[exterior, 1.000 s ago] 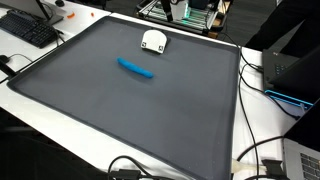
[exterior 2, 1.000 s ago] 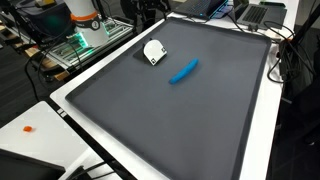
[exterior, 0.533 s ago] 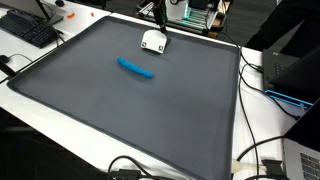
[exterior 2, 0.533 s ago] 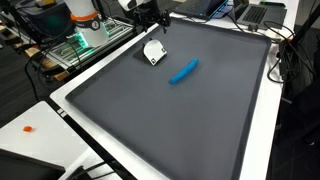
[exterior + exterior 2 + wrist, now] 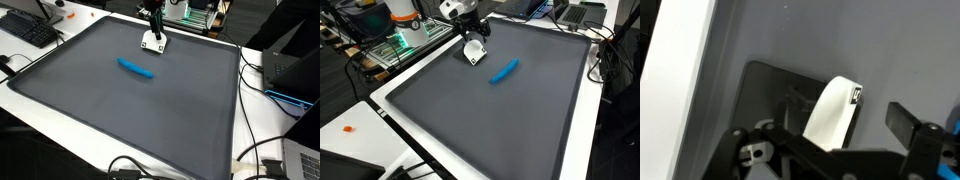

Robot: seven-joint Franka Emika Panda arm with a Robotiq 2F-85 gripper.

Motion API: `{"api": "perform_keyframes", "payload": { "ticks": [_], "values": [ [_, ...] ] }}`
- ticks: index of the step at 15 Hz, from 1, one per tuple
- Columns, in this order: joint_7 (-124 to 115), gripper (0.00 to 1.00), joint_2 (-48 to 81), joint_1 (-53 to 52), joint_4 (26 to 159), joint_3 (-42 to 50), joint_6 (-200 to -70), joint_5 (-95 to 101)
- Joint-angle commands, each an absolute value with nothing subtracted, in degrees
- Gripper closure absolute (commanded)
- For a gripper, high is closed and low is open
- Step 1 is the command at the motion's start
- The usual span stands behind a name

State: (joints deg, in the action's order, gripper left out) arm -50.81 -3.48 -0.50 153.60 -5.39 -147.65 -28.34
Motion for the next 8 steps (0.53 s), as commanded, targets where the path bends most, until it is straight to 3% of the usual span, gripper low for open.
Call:
{"api": "perform_keyframes", "payload": {
  "ticks": [1,8],
  "values": [
    [-53.8,0.0,-2.3,-1.2,154.4,-4.9,-150.8,-25.0],
    [-56.2,0.0,-1.6,-1.6,154.7,-4.8,-156.0,-23.4]
  ]
}}
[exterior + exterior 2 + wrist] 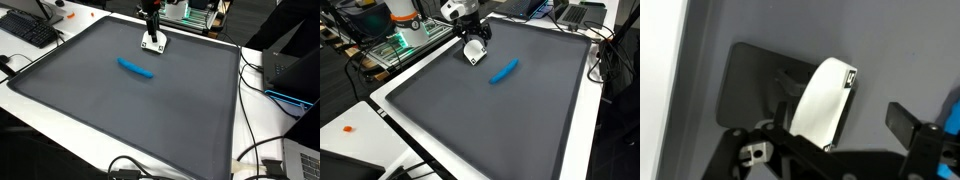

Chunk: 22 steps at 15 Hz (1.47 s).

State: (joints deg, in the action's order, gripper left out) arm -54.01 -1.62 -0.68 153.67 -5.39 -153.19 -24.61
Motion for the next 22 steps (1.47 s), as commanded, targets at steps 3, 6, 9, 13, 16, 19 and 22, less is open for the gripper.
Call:
{"api": "perform_keyframes", "payload": {
  "ticks": [3,6,9,13,16,19,22],
  "values": [
    [-56.9,0.0,-1.5,-1.7,154.6,-4.8,-157.1,-24.0],
    [-57.8,0.0,-1.1,-1.7,154.4,-4.8,-158.1,-24.3],
    [-58.5,0.0,-0.5,-1.8,154.0,-4.8,-158.6,-25.3],
    [-59.7,0.0,0.2,-1.9,153.4,-4.8,-159.7,-26.9],
    [-61.2,0.0,1.1,-1.9,153.0,-4.7,-160.7,-27.4],
    [-62.5,0.23,2.0,-1.9,152.7,-4.7,-161.6,-27.2],
    [-63.7,0.48,2.8,-2.0,152.6,-4.7,-162.1,-26.9]
  ]
}}
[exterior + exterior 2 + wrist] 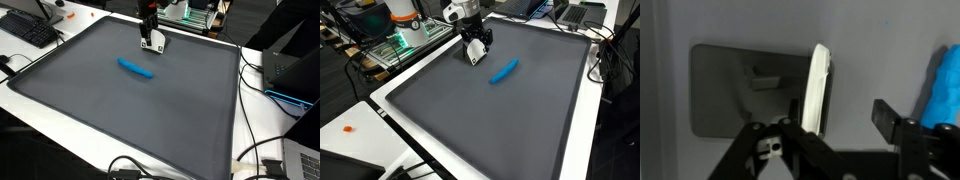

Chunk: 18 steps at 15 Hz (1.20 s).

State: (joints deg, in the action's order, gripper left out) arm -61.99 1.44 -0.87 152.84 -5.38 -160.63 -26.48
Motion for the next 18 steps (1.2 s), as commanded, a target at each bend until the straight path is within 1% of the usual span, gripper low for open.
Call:
{"api": "perform_keyframes", "payload": {
  "ticks": [1,3,4,7,13,18],
  "values": [
    [-64.2,0.57,3.1,-2.0,152.6,-4.6,-162.2,-26.6],
    [-64.9,0.7,3.5,-2.0,152.4,-4.6,-162.0,-26.8],
    [-65.2,0.79,3.6,-2.0,152.2,-4.6,-161.9,-26.9],
    [-66.1,0.99,4.0,-1.9,151.7,-4.5,-161.2,-27.4],
    [-70.7,0.99,3.6,-1.7,151.4,-3.7,-158.8,-25.1],
    [-74.1,0.99,0.7,-1.6,151.4,-2.9,-155.7,-22.3]
  ]
}}
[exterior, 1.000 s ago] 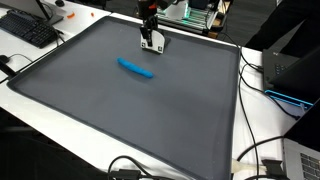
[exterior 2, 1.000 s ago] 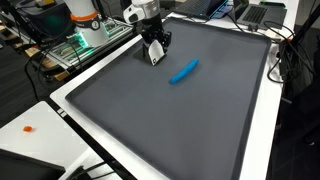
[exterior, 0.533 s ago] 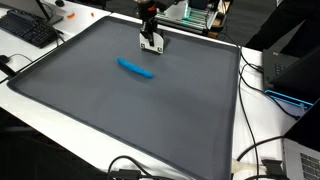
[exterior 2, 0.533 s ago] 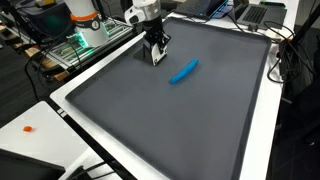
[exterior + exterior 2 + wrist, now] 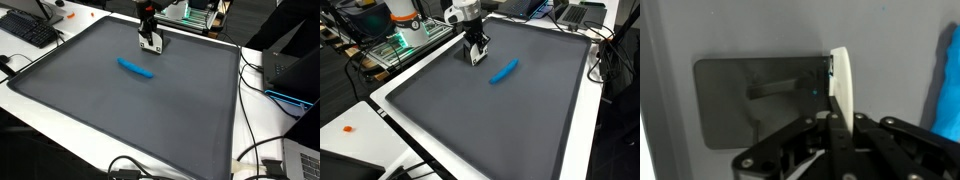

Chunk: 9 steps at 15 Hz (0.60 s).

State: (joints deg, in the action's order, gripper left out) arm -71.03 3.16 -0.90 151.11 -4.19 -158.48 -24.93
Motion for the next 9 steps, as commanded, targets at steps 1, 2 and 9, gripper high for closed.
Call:
{"api": "perform_keyframes", "payload": {
  "ticks": [1,2,9],
  "values": [
    [-74.1,0.99,-0.4,-1.6,151.4,-2.8,-155.2,-21.4],
    [-74.2,0.99,-1.4,-1.6,151.4,-2.8,-154.8,-20.3],
    [-72.0,0.99,-5.1,-1.4,145.6,-4.2,-146.0,-10.2]
  ]
}}
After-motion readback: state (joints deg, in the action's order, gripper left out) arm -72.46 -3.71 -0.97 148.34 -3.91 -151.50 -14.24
